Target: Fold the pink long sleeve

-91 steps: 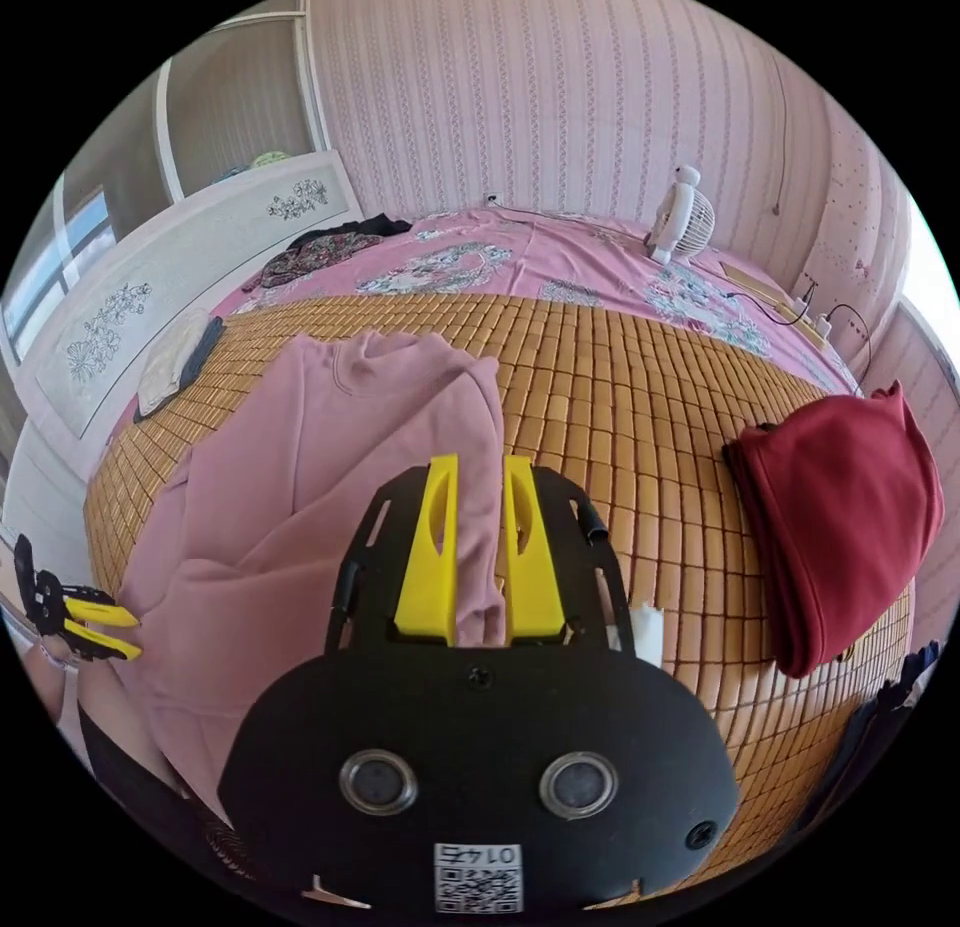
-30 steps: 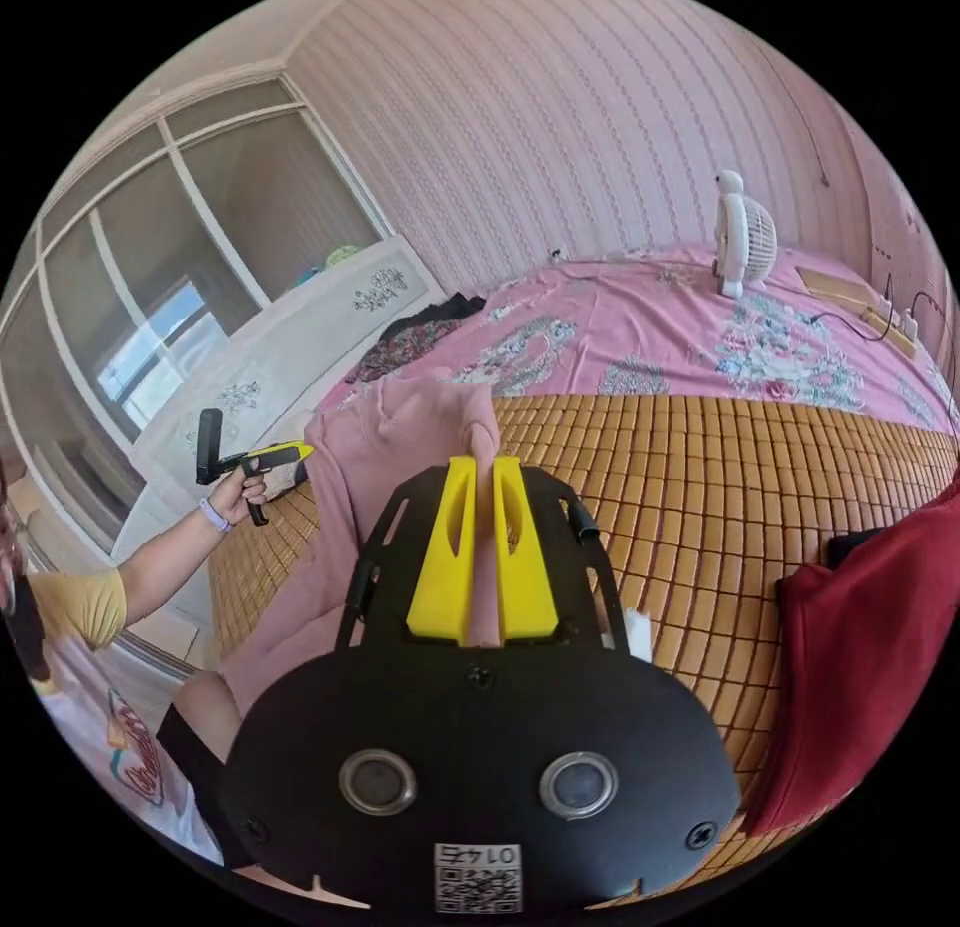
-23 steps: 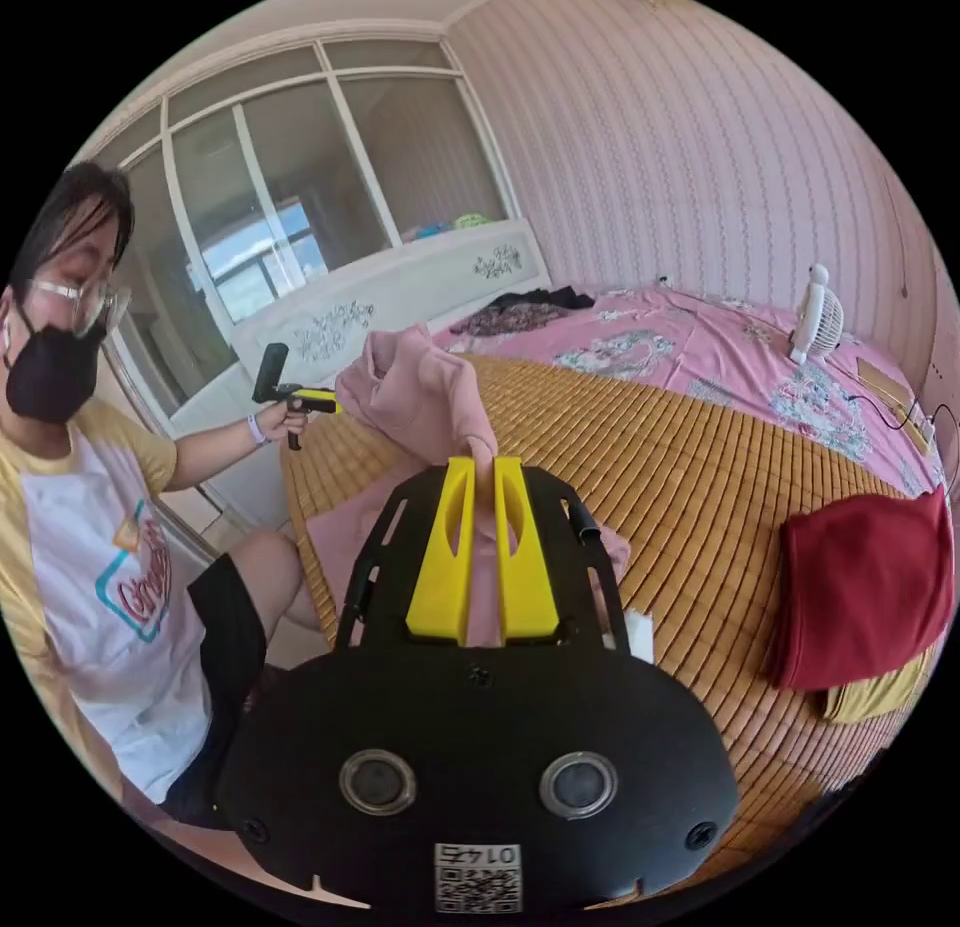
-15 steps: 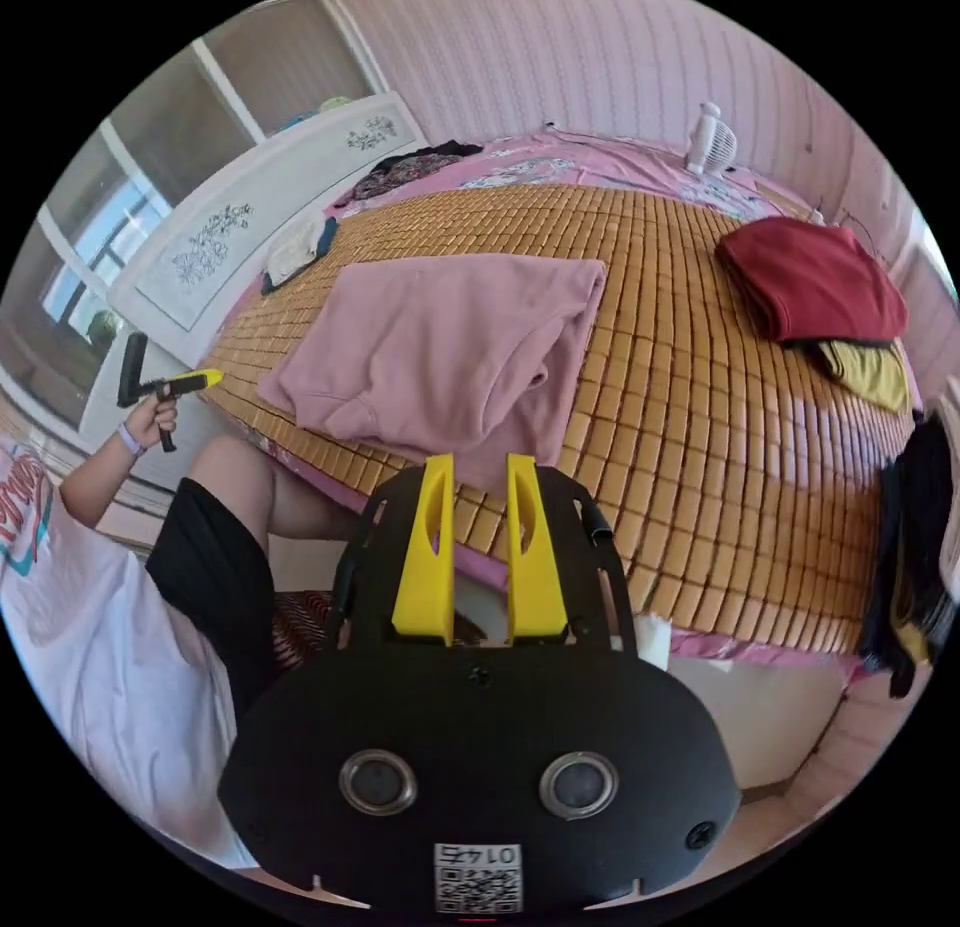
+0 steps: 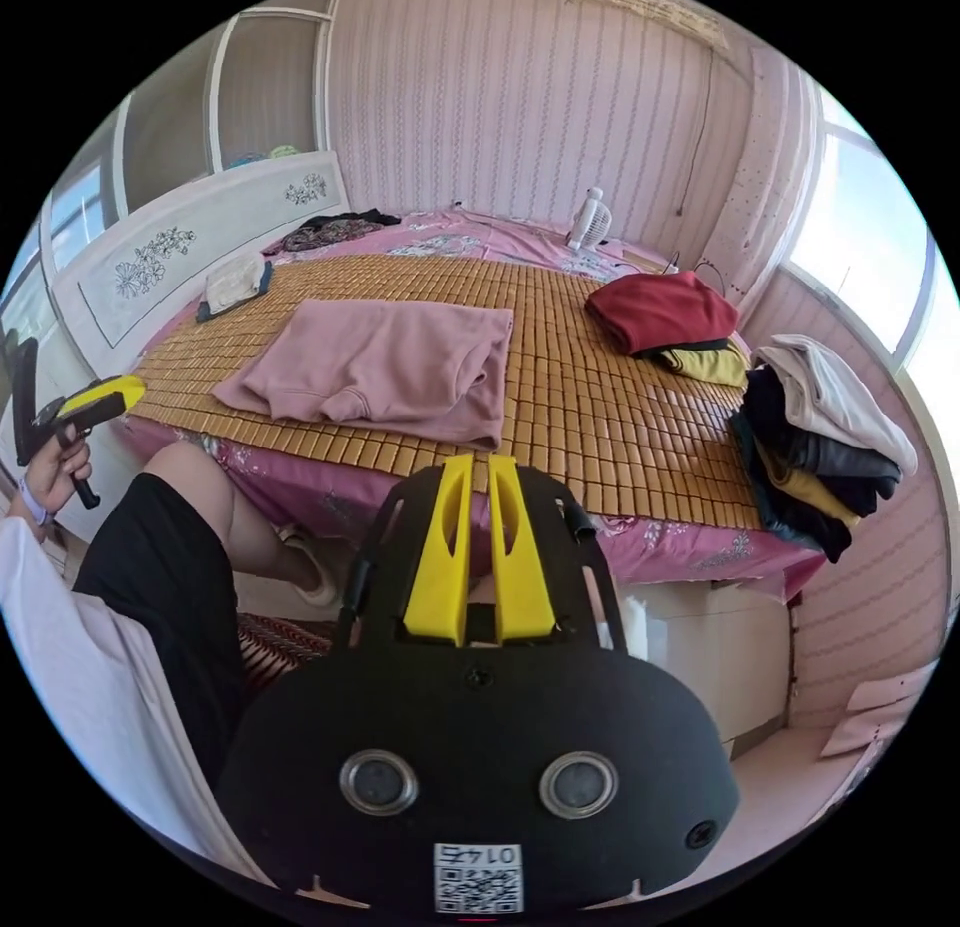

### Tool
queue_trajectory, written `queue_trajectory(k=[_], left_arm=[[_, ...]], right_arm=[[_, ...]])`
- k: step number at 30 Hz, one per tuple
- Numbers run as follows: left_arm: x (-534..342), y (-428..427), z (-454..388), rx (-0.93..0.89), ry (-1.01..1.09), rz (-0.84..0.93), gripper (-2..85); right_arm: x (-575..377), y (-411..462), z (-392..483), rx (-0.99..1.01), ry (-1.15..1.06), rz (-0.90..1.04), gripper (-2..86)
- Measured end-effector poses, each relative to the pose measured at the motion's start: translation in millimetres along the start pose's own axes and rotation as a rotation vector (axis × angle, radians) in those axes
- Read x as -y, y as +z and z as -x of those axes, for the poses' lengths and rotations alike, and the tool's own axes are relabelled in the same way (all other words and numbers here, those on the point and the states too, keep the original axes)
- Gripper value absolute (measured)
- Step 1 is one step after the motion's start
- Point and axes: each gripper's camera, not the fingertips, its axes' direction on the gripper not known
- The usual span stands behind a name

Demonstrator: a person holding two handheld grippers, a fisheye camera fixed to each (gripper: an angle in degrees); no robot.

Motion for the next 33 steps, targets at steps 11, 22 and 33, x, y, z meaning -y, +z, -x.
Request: queue_trajectory(k=[11, 22, 33], left_arm=[[-22.1, -37.9, -86.8, 0.073, 0.097, 0.053, -0.7], [-44.3, -116.5, -130.3, 0.143, 0.066, -0.093, -0.7], [-12.4, -159.2, -128.6, 0.222, -0.056, -0.193, 10.8]], right_arm=[[-28.4, -29.8, 31.3, 0.155, -0.098, -0.048, -0.9], [-28.9, -25.5, 37.6, 0.214, -0.139, -0.03, -1.0], [-42.8, -34.0, 0.9, 0.351, -0.1, -0.07, -1.0]])
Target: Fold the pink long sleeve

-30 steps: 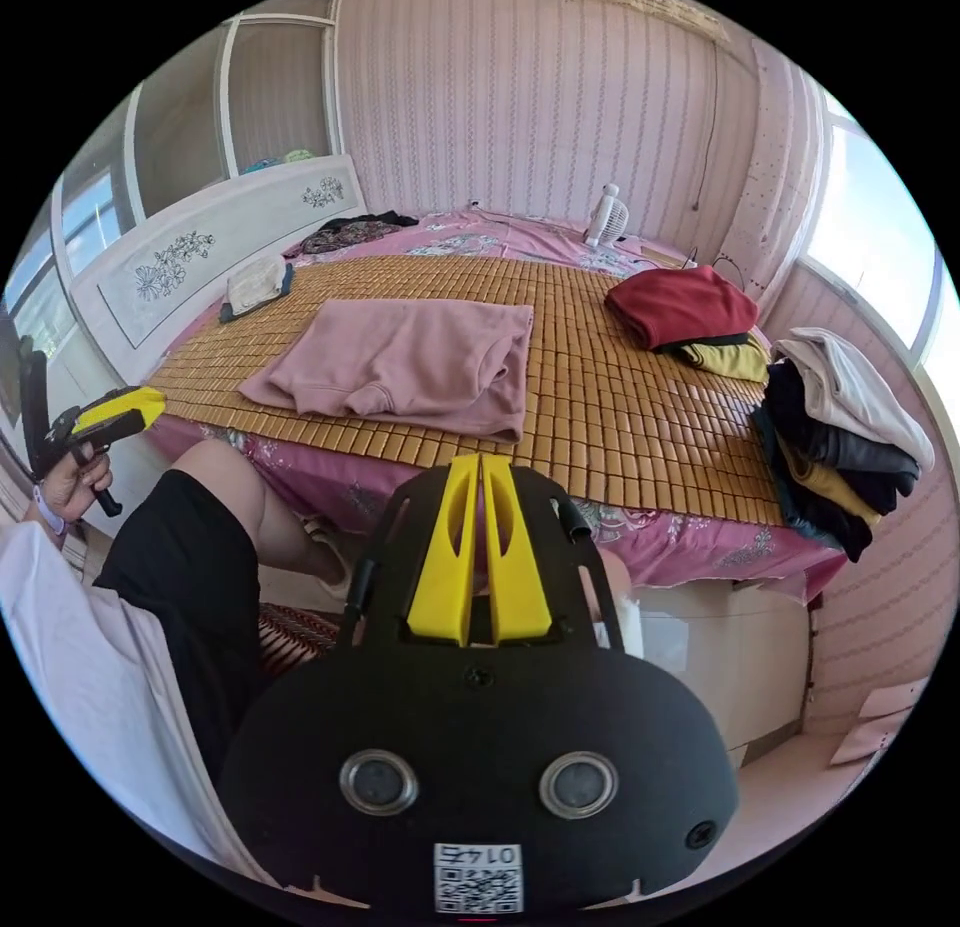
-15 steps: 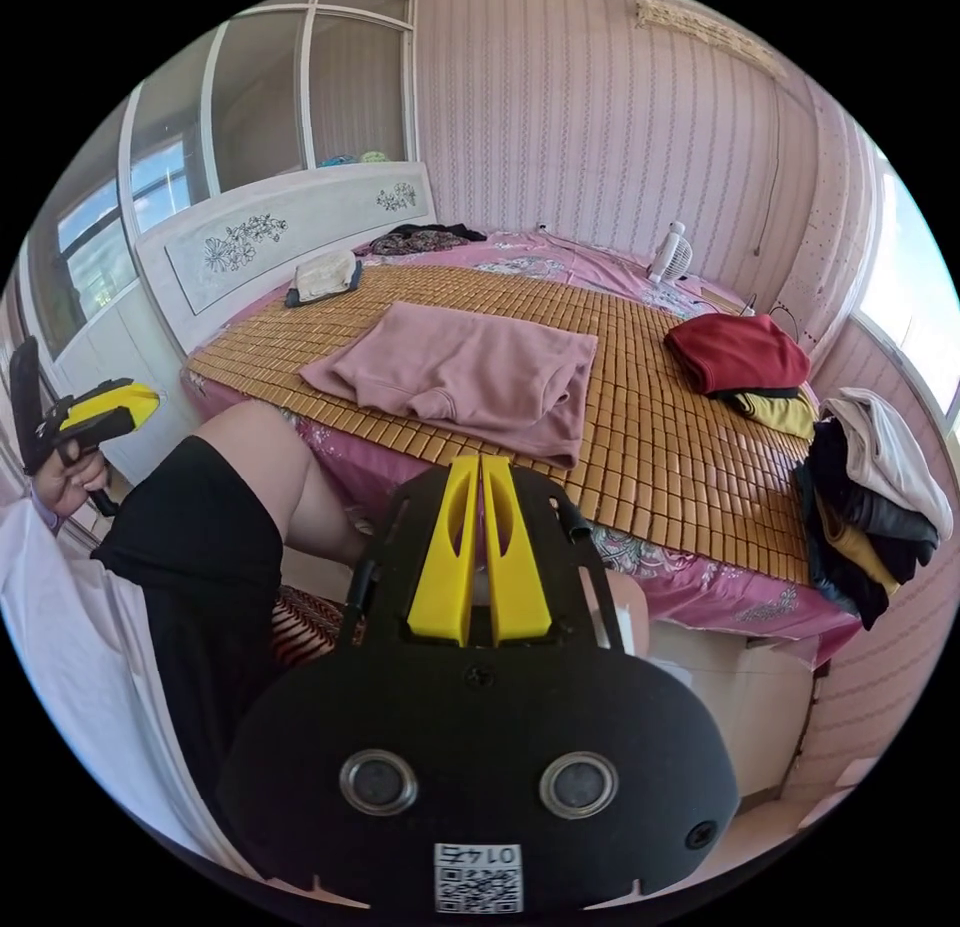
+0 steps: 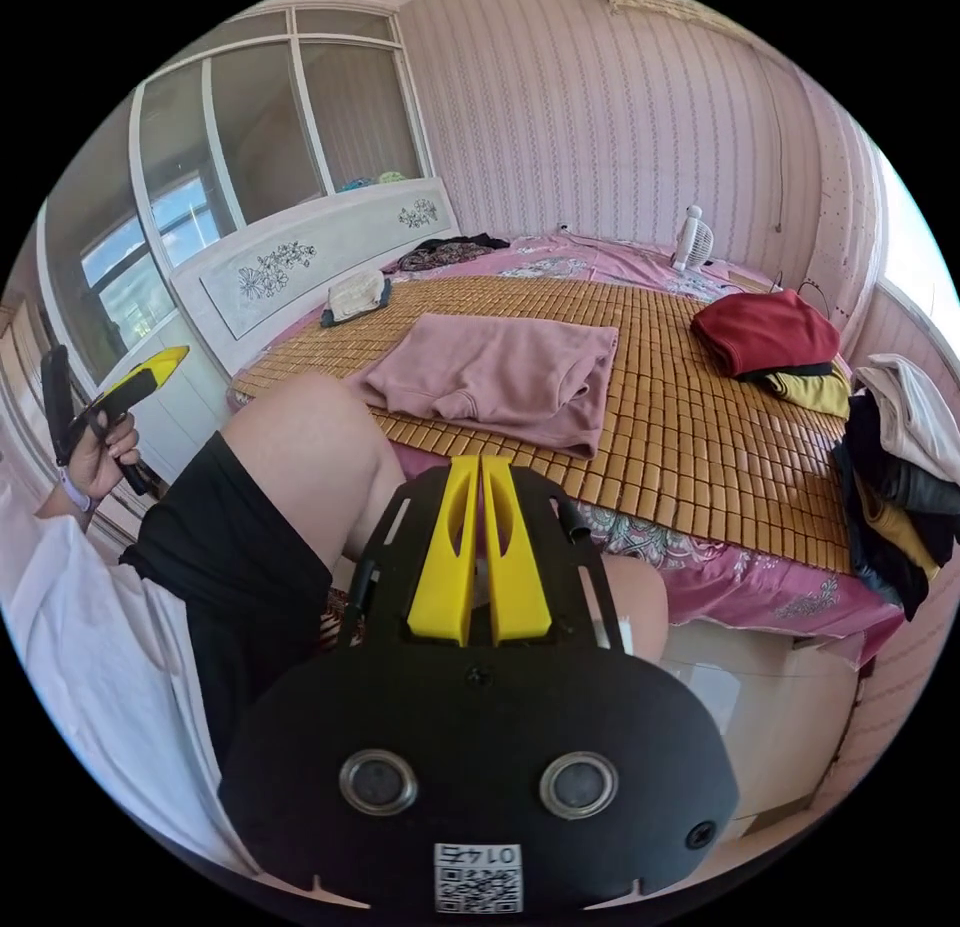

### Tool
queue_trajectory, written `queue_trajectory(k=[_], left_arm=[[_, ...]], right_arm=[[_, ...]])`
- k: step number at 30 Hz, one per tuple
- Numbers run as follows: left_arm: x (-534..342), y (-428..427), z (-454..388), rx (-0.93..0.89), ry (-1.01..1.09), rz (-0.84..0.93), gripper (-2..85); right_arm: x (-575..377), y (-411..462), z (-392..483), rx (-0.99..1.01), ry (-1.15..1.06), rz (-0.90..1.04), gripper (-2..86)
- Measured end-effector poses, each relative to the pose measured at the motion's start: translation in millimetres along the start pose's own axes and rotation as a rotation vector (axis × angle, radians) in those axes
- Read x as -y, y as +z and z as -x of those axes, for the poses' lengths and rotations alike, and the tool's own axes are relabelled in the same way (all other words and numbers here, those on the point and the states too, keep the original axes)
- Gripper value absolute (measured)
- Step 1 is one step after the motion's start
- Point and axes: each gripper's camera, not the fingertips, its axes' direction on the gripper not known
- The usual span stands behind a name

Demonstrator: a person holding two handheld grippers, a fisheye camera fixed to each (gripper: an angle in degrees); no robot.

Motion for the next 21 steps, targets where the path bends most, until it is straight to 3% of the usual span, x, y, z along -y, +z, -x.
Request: queue_trajectory(k=[9, 16, 21], left_arm=[[66.3, 80.1, -5.8, -0.057, 0.02, 0.063, 11.4], [106.3, 180.4, -1.1, -0.065, -0.023, 0.149, 11.2], [130.0, 269.9, 20.3, -0.024, -0.044, 0.272, 9.3]], right_arm=[[-20.8, -31.7, -66.1, 0.2, 0.215, -0.211, -1.0], [0.3, -21.6, -105.2, 0.041, 0.218, -0.14, -1.0], [65.3, 51.2, -137.2, 0.137, 0.057, 0.014, -0.9]])
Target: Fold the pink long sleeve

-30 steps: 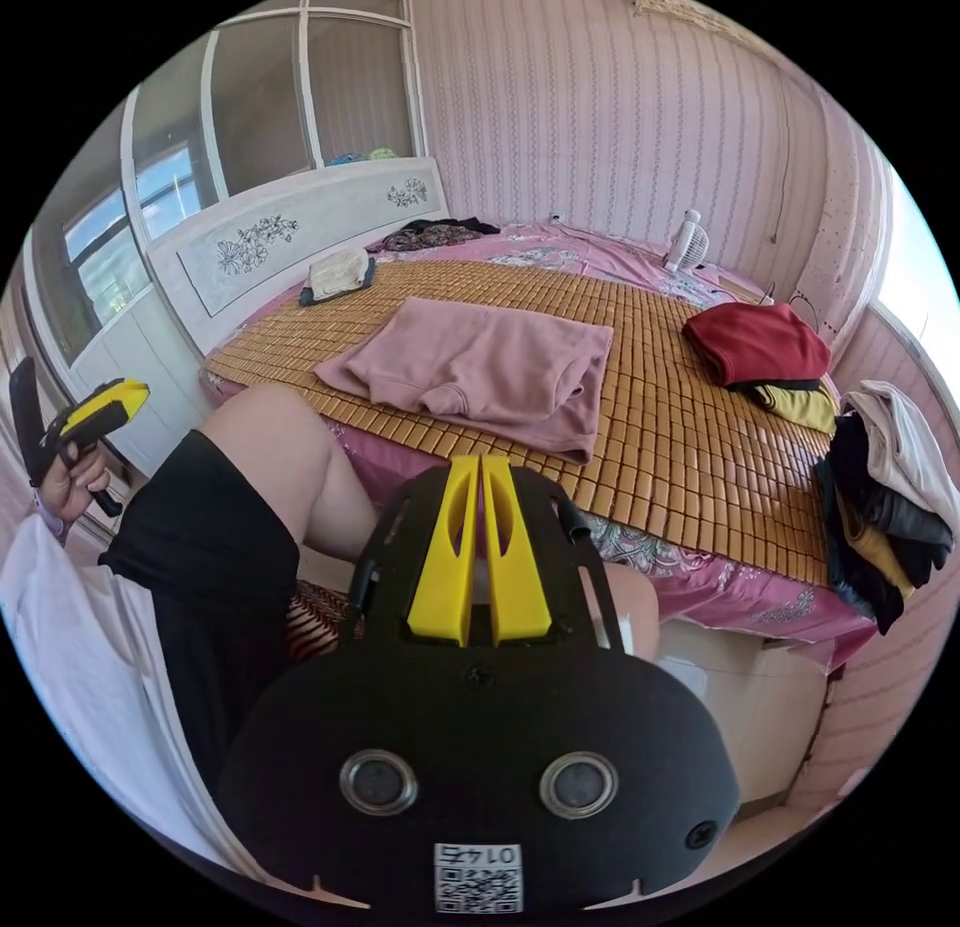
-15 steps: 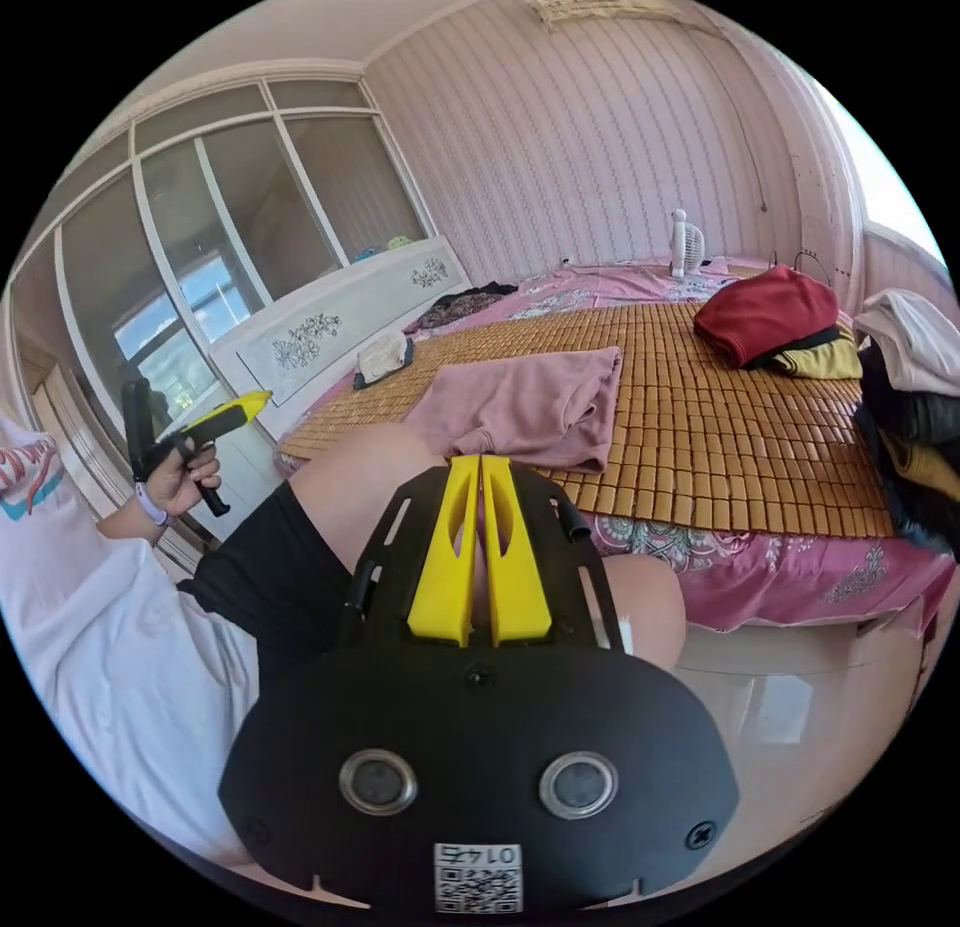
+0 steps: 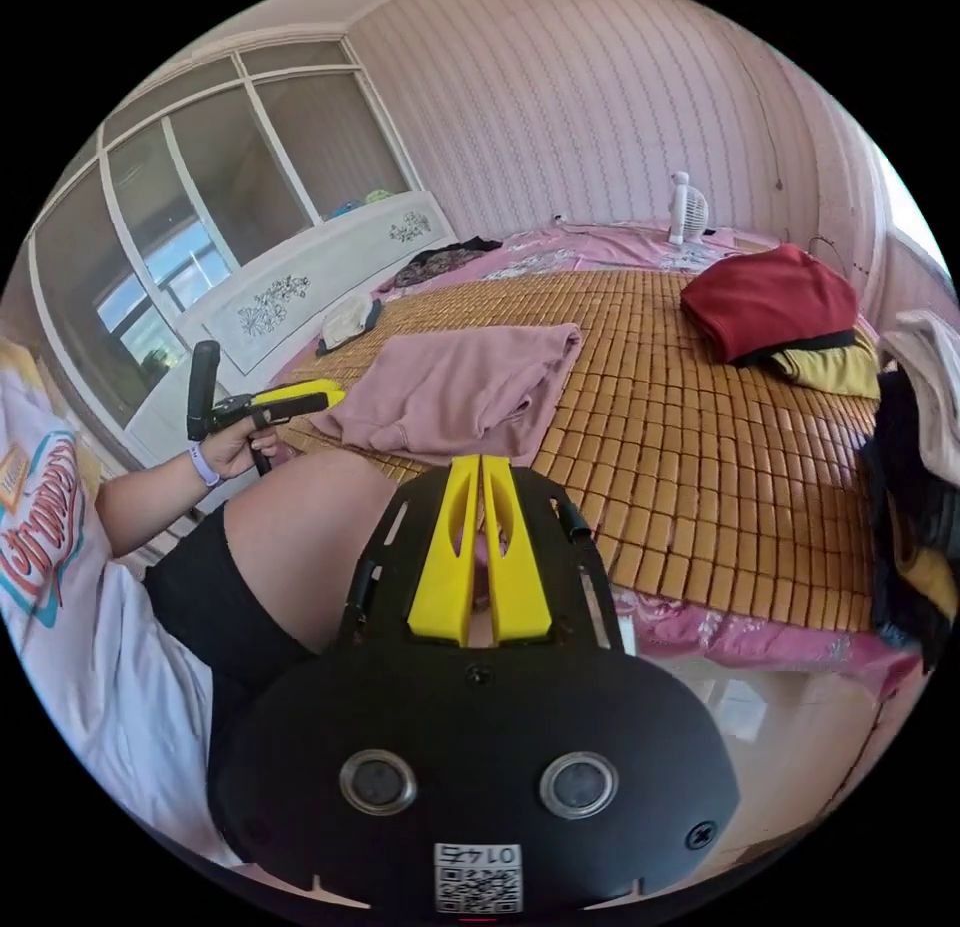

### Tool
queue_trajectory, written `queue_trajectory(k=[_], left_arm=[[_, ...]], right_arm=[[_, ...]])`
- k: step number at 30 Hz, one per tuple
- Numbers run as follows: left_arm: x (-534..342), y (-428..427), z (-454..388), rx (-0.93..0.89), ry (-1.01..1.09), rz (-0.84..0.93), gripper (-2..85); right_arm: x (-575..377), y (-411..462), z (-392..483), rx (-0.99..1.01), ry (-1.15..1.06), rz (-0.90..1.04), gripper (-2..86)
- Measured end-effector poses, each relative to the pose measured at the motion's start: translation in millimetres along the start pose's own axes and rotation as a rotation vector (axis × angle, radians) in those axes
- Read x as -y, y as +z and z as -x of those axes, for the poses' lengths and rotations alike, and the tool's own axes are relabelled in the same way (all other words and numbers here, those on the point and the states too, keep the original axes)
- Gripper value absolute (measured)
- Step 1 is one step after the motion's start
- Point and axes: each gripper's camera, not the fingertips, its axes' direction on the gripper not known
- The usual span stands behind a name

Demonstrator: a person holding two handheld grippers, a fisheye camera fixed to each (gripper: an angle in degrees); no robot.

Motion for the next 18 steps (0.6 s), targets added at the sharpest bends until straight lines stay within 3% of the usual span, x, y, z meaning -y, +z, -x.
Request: queue_trajectory(k=[5, 10, 13, 15, 18], left_arm=[[28.3, 53.8, 17.6, 0.034, -0.047, 0.111, 5.0], [36.0, 94.6, 6.0, 0.08, 0.007, 0.277, -0.3], [33.2, 86.6, 4.2, 0.089, -0.031, 0.199, -0.8], [33.6, 84.0, 4.9, 0.089, -0.063, 0.17, -0.9], [38.6, 82.7, 7.1, 0.08, -0.069, 0.153, -1.0]], right_arm=[[108.3, 103.1, 6.0, 0.091, -0.216, 0.114, -0.9], [222.3, 223.1, 51.8, 0.045, -0.472, 0.288, -1.0], [267.7, 281.9, 80.7, -0.023, -0.56, 0.347, -1.0], [284.5, 341.4, 97.2, -0.152, -0.657, 0.536, -1.0], [294.8, 386.0, 94.7, -0.165, -0.667, 0.686, -1.0]])
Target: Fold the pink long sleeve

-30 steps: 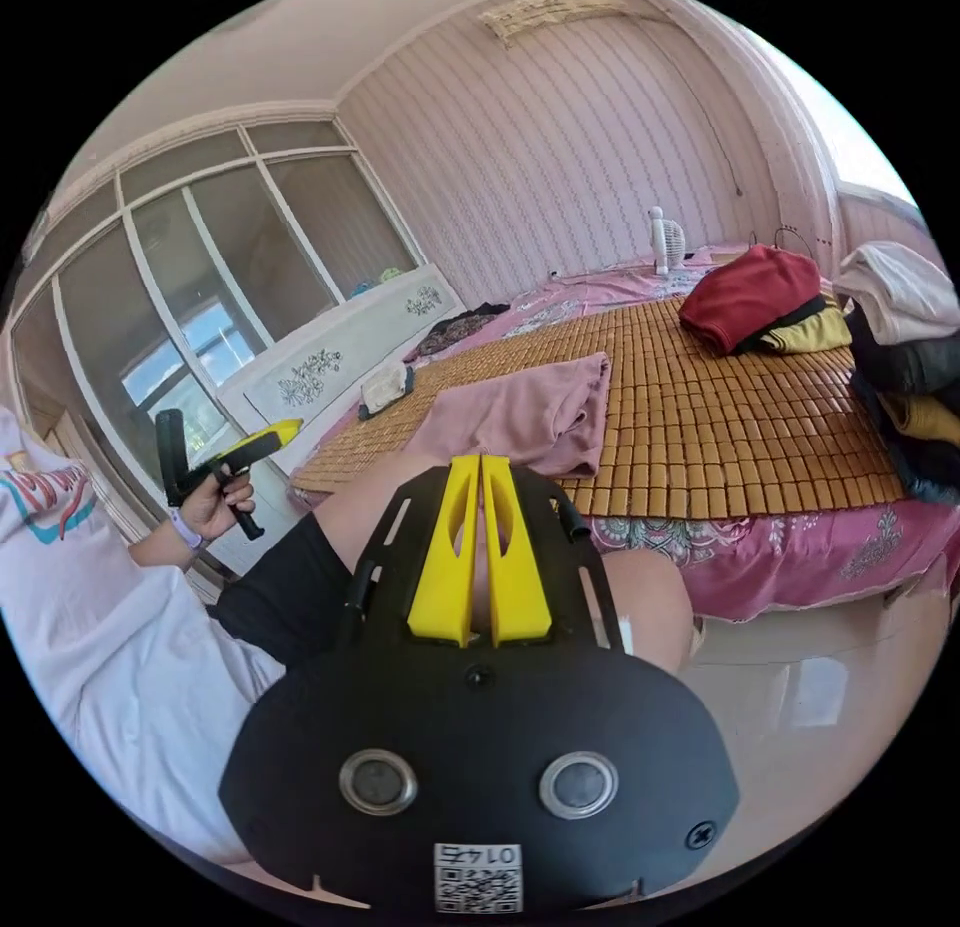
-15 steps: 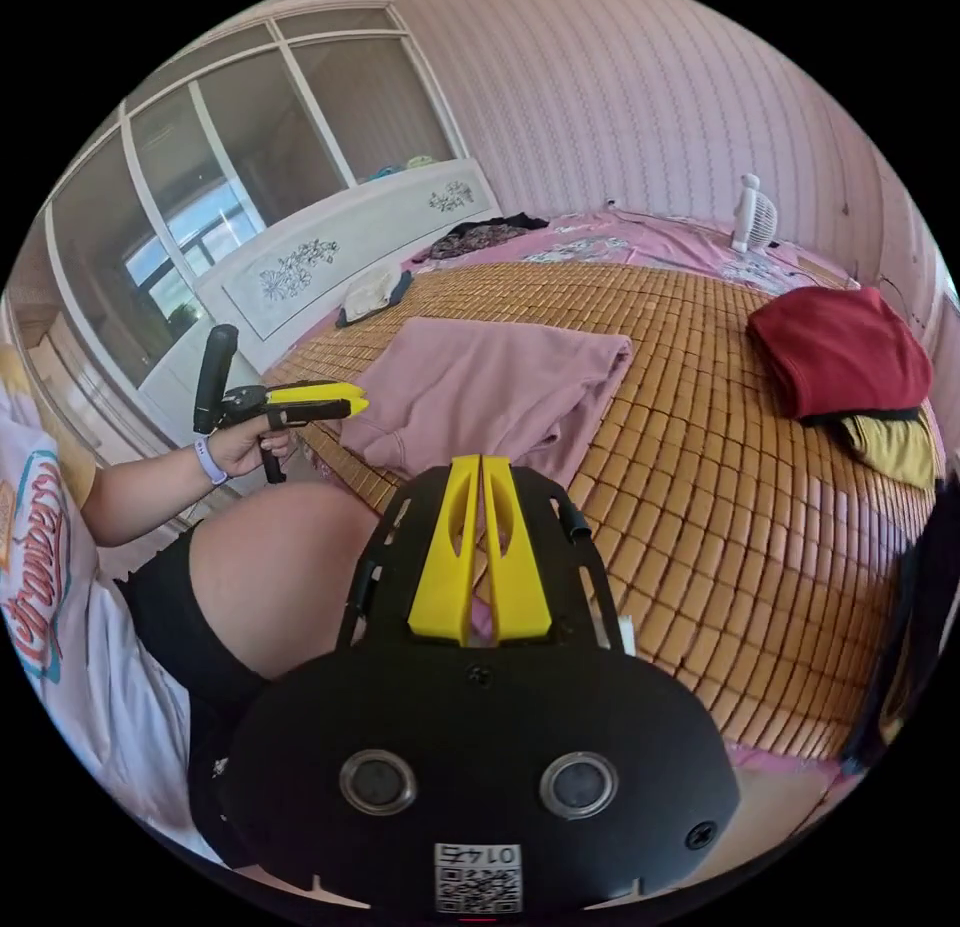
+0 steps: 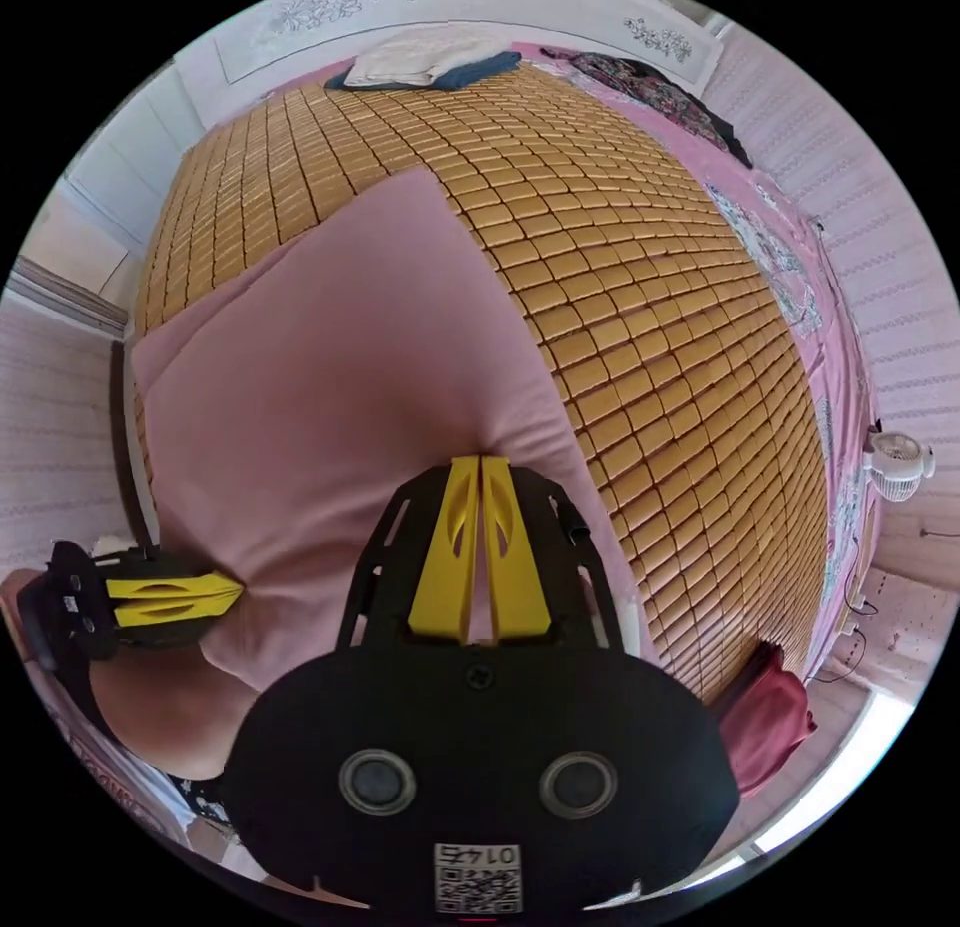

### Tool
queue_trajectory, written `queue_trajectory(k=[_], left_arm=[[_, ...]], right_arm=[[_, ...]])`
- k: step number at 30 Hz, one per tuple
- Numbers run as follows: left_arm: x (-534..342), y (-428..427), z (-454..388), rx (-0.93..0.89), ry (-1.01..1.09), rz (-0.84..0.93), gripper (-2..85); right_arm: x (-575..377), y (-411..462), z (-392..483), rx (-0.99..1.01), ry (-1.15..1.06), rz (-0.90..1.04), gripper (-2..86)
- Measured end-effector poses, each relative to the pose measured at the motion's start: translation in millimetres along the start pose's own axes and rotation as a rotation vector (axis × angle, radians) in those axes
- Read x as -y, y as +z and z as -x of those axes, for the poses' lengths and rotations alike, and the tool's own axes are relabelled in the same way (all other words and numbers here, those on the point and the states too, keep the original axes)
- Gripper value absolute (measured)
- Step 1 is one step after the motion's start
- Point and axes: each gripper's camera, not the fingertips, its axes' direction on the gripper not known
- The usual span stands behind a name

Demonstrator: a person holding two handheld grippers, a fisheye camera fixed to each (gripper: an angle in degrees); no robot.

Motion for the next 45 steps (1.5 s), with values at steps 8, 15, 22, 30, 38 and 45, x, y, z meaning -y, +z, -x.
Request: queue_trajectory(k=[8, 15, 22, 30, 38, 45], left_arm=[[18.0, -2.9, 14.7, -0.078, -0.033, -0.02, -0.9], [36.5, -48.0, 10.9, -0.209, 0.027, -0.197, 2.6], [113.6, -60.1, -47.0, -0.254, 0.254, -0.203, 15.3], [194.6, -16.5, -148.6, -0.338, 0.596, -0.037, 19.0], [222.8, 32.9, -192.6, -0.28, 0.63, 0.169, 17.1], [205.2, 7.8, -192.8, -0.025, 0.604, 0.055, 6.3]], right_arm=[[-5.9, 3.4, -43.2, 0.122, 0.033, -0.034, -0.9], [-219.1, -39.3, -83.0, 0.281, 0.405, -0.424, 0.6], [-371.6, -6.8, -96.3, 0.343, 0.65, -0.433, 11.6], [-387.3, 27.5, -115.8, 0.602, 0.444, -0.295, 8.4], [-421.7, 17.9, -149.1, 0.792, 0.414, -0.659, 3.5], [-440.9, 16.2, -165.9, 0.791, 0.58, -0.911, 12.3]])
